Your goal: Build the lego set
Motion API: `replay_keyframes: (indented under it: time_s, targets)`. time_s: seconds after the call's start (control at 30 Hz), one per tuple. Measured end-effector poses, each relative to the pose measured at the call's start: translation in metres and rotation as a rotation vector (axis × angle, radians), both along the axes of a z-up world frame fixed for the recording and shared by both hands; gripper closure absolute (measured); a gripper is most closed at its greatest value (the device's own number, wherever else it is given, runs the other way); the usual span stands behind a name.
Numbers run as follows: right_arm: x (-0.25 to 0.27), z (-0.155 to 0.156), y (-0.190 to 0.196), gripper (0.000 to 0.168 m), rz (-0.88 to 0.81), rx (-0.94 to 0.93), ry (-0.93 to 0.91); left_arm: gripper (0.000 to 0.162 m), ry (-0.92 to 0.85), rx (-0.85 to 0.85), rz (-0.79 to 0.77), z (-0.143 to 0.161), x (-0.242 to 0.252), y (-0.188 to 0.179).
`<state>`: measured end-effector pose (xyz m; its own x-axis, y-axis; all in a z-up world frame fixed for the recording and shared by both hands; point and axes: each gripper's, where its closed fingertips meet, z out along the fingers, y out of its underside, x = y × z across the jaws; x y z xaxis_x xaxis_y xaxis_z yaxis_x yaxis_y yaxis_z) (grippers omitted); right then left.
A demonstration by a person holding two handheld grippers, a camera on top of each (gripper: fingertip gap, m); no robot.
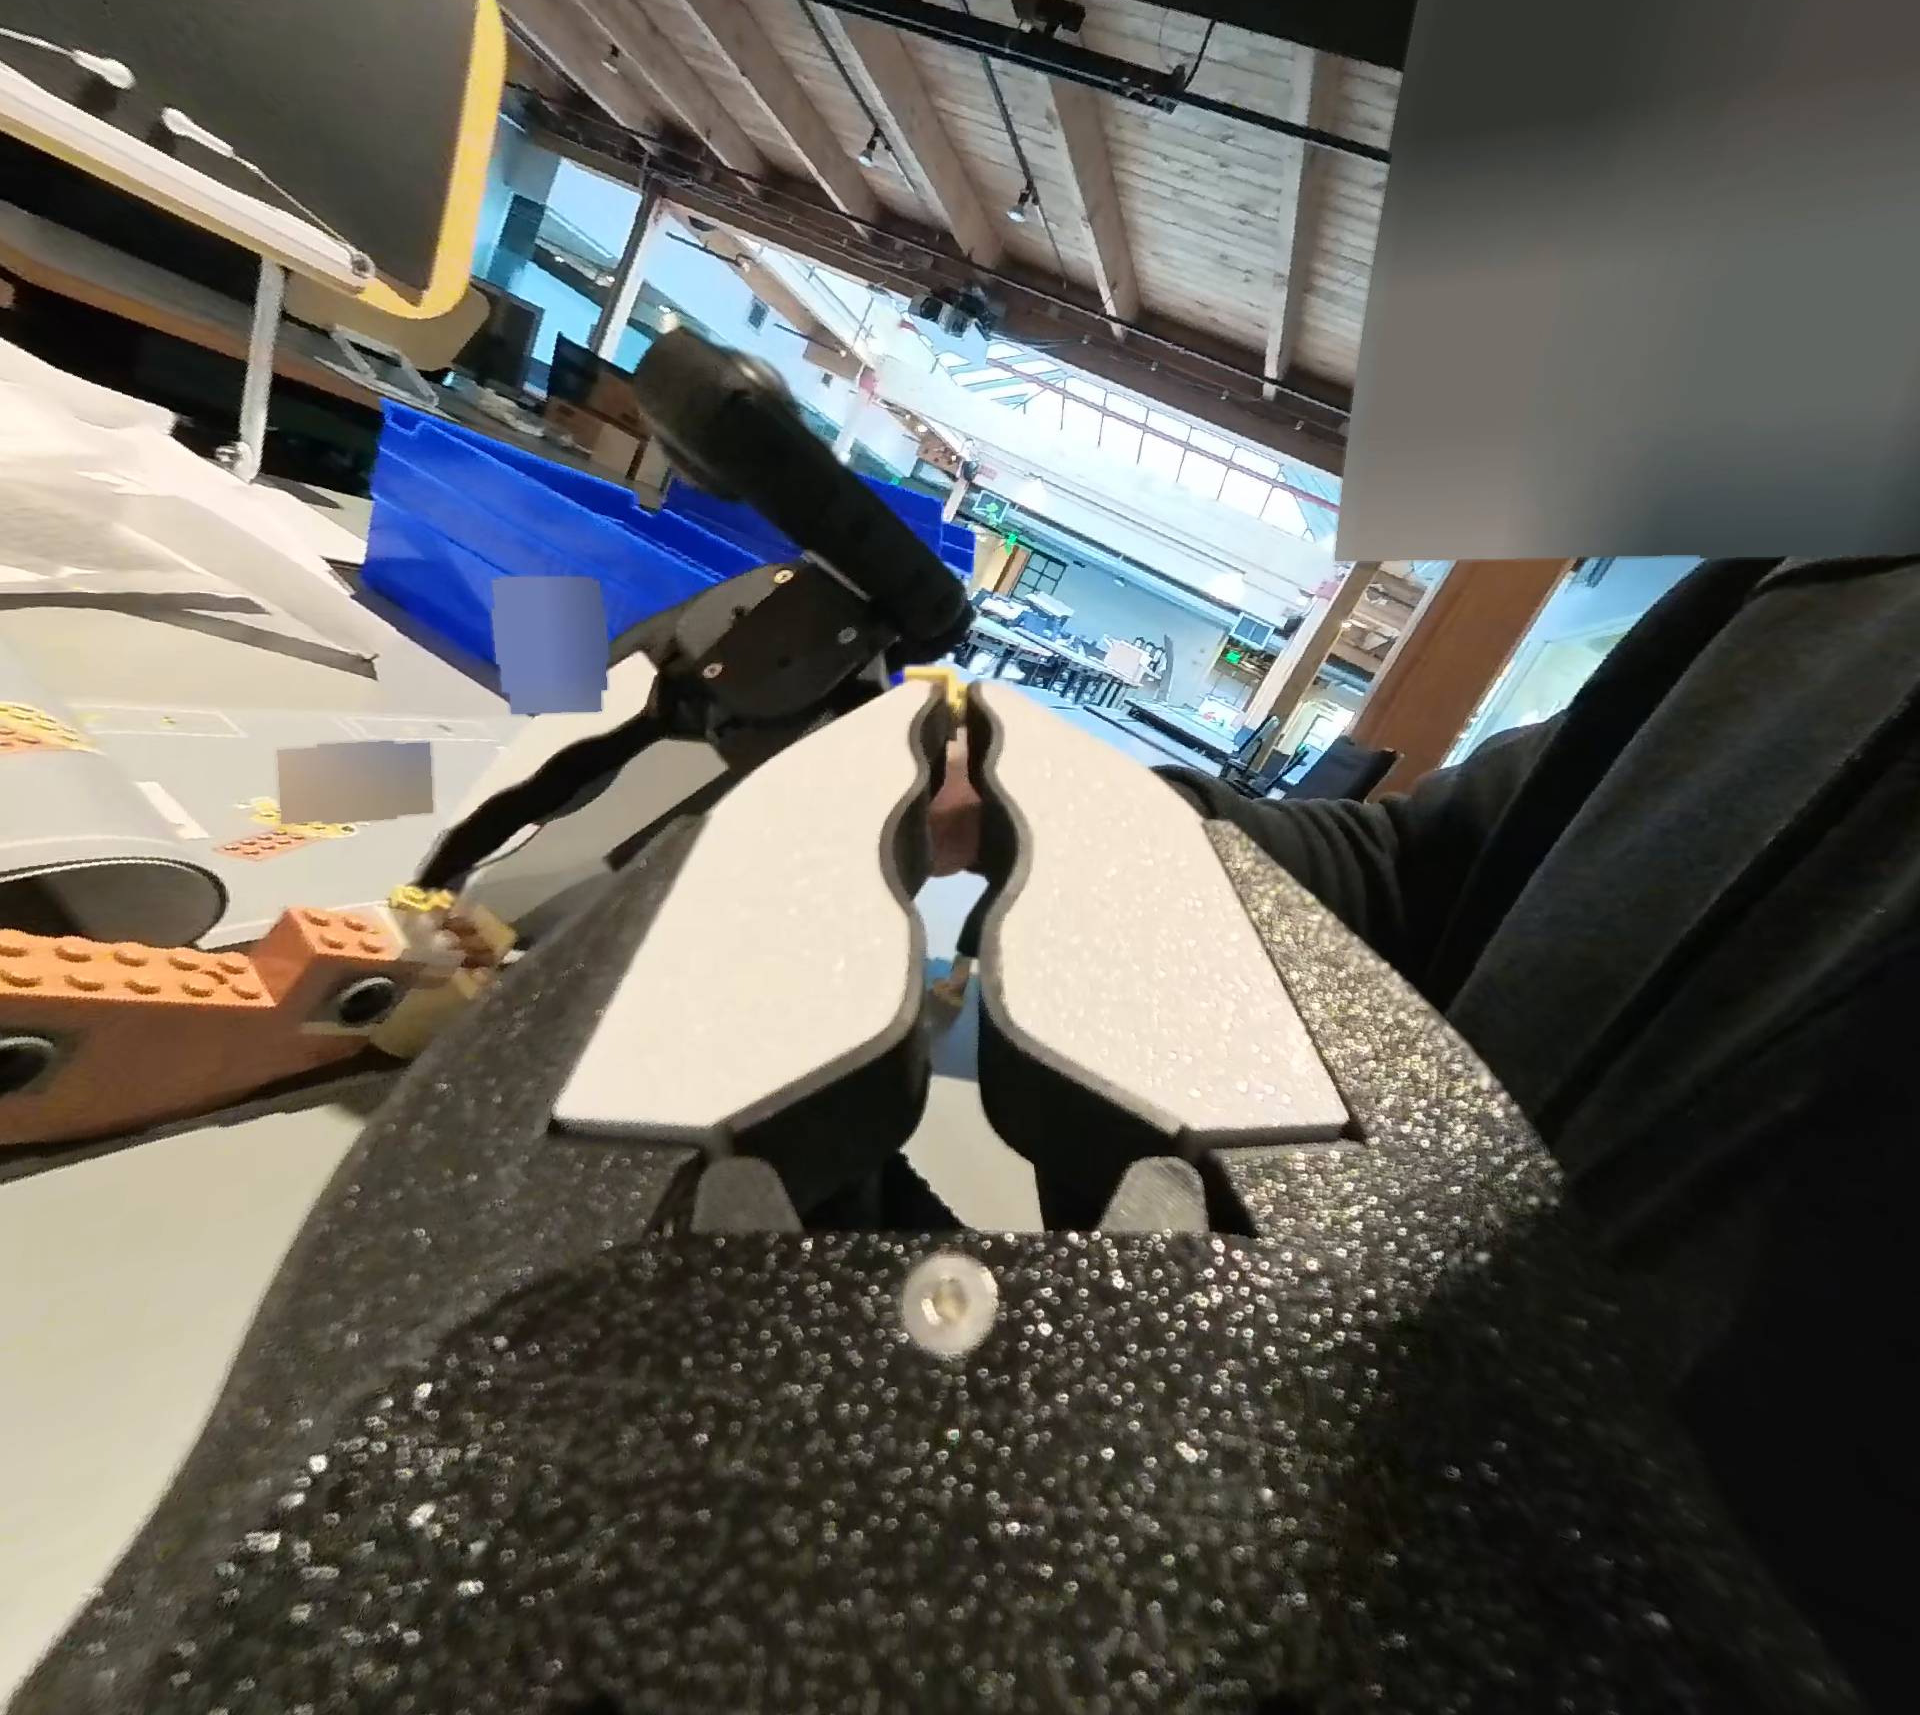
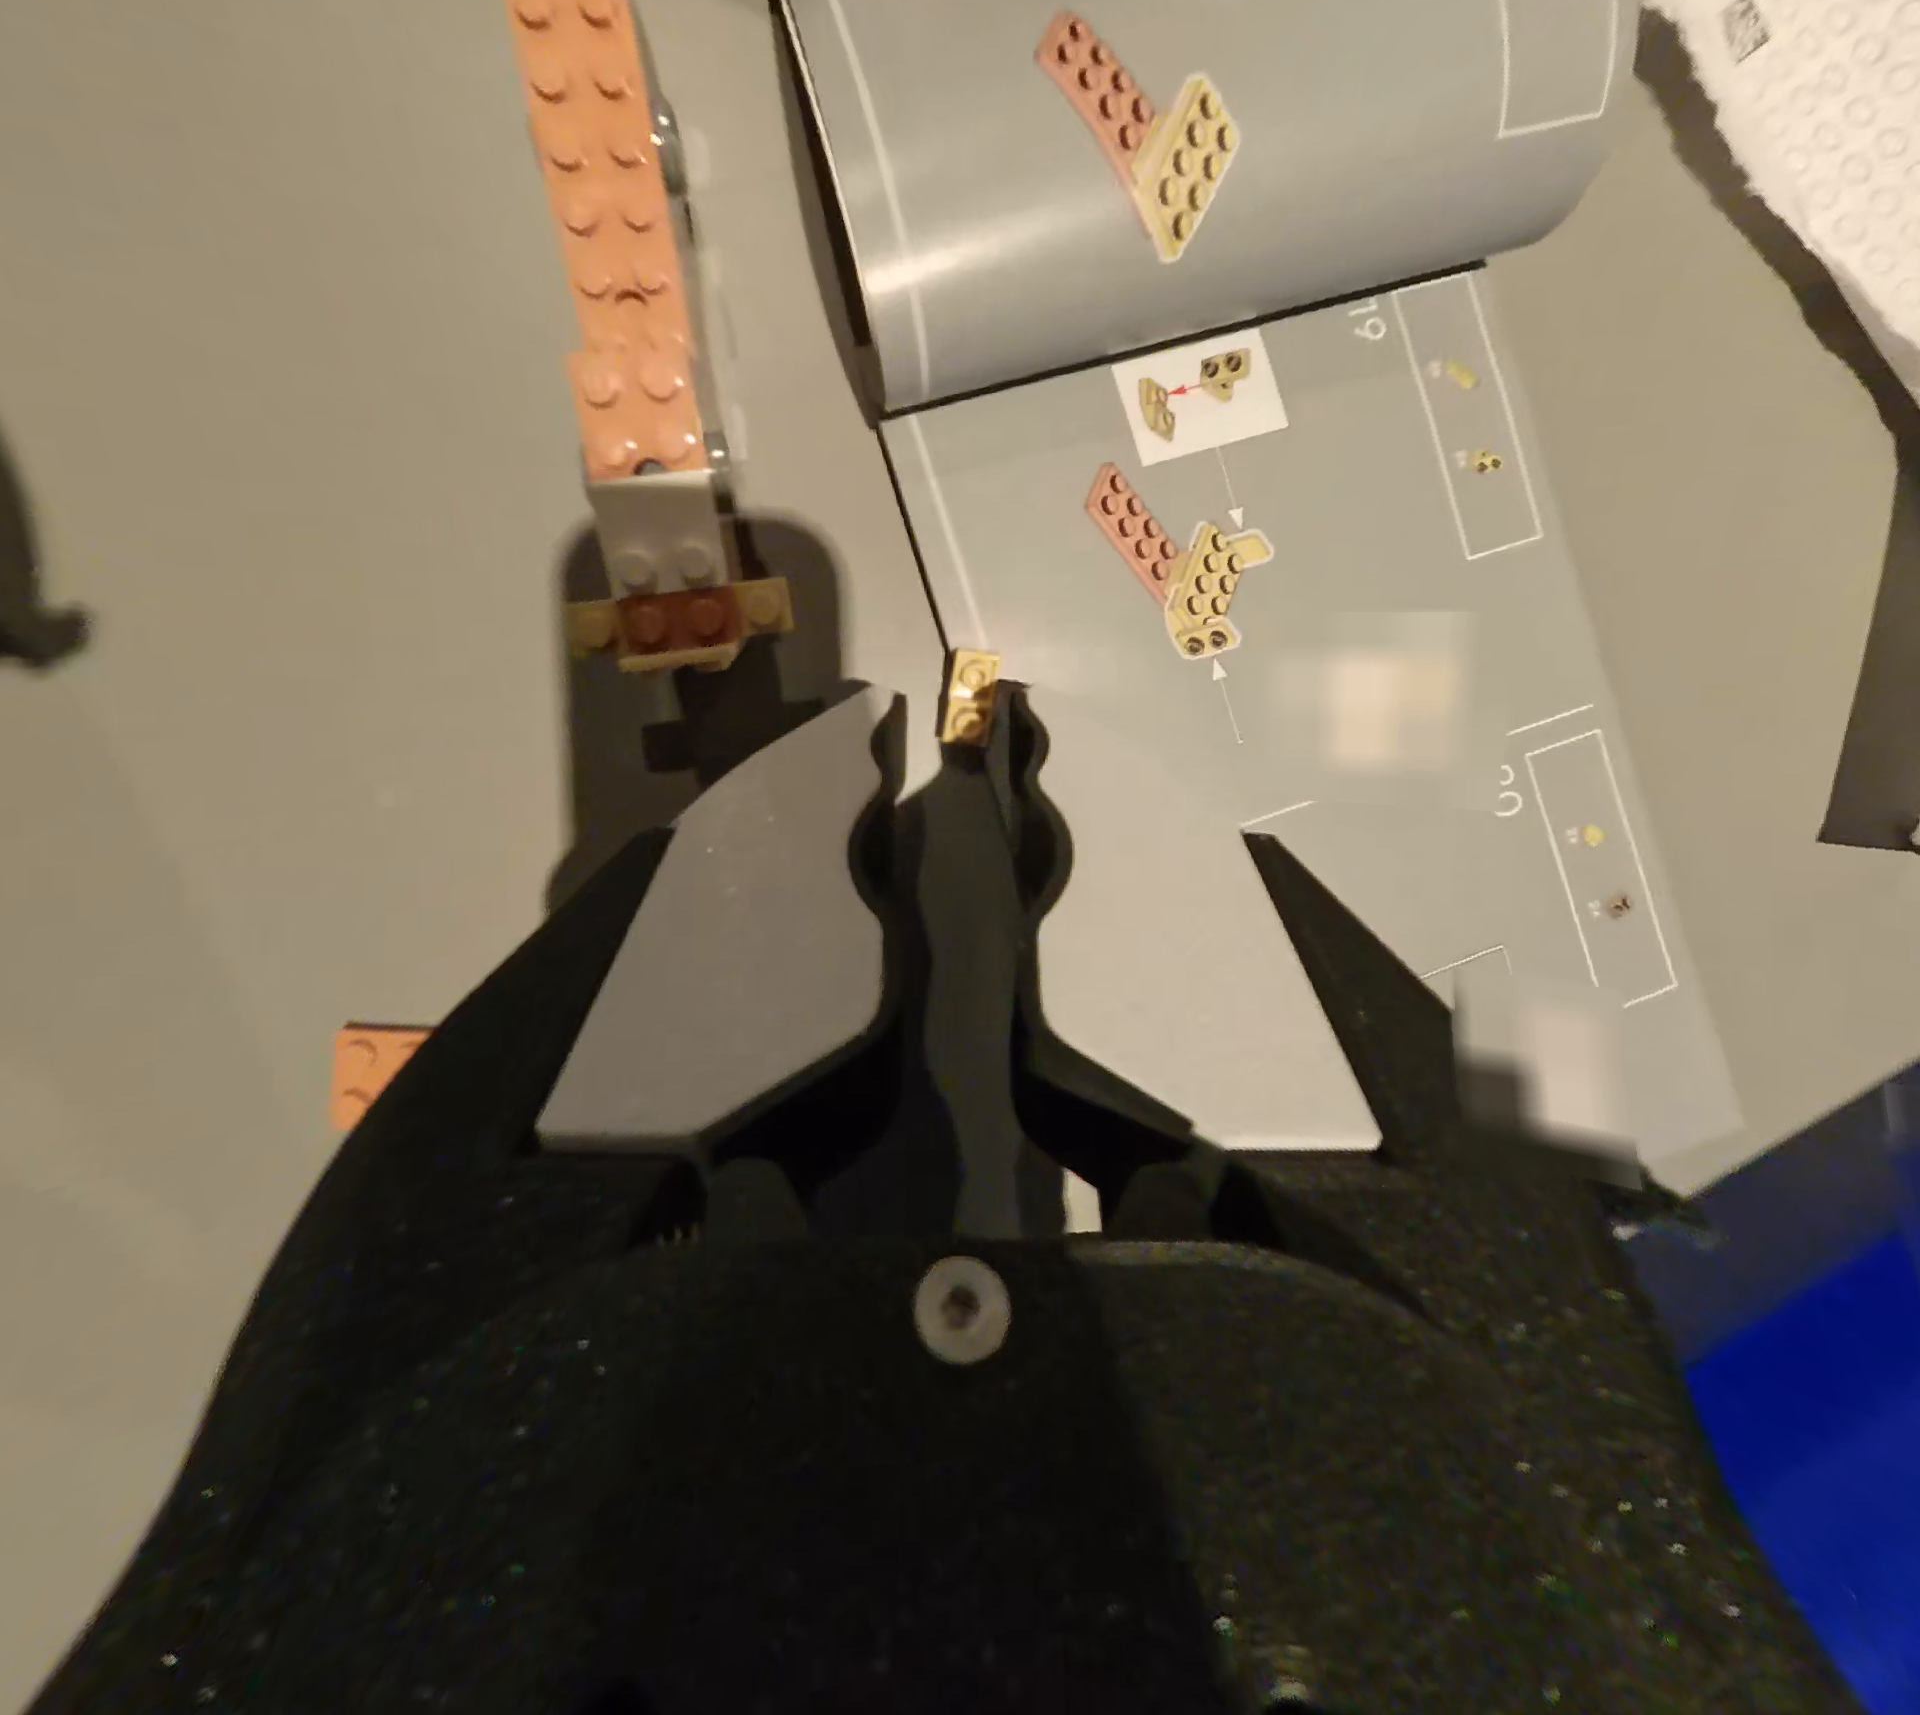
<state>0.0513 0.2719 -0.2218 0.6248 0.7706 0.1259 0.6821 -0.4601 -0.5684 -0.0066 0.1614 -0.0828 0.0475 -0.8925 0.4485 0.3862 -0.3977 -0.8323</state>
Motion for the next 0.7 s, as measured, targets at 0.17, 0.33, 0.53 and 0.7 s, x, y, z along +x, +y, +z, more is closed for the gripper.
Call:
replay_keyframes:
  time_s: [0.17,0.33,0.53,0.7]
  targets:
    - [0.003,0.0,0.004,0.16,-0.013,0.028,-0.037,0.16,-0.02,-0.009,-0.009,0.001,-0.002,0.001]
    - [0.005,0.013,-0.007,0.16,-0.029,0.037,0.038,0.16,-0.019,-0.007,-0.001,0.001,-0.003,0.001]
    - [-0.009,0.072,-0.056,0.161,0.109,0.144,0.29,0.159,0.06,0.052,-0.005,-0.003,0.003,-0.001]
    - [-0.02,0.105,-0.106,0.16,0.234,0.26,0.405,0.159,0.211,0.19,-0.032,-0.01,0.018,-0.013]
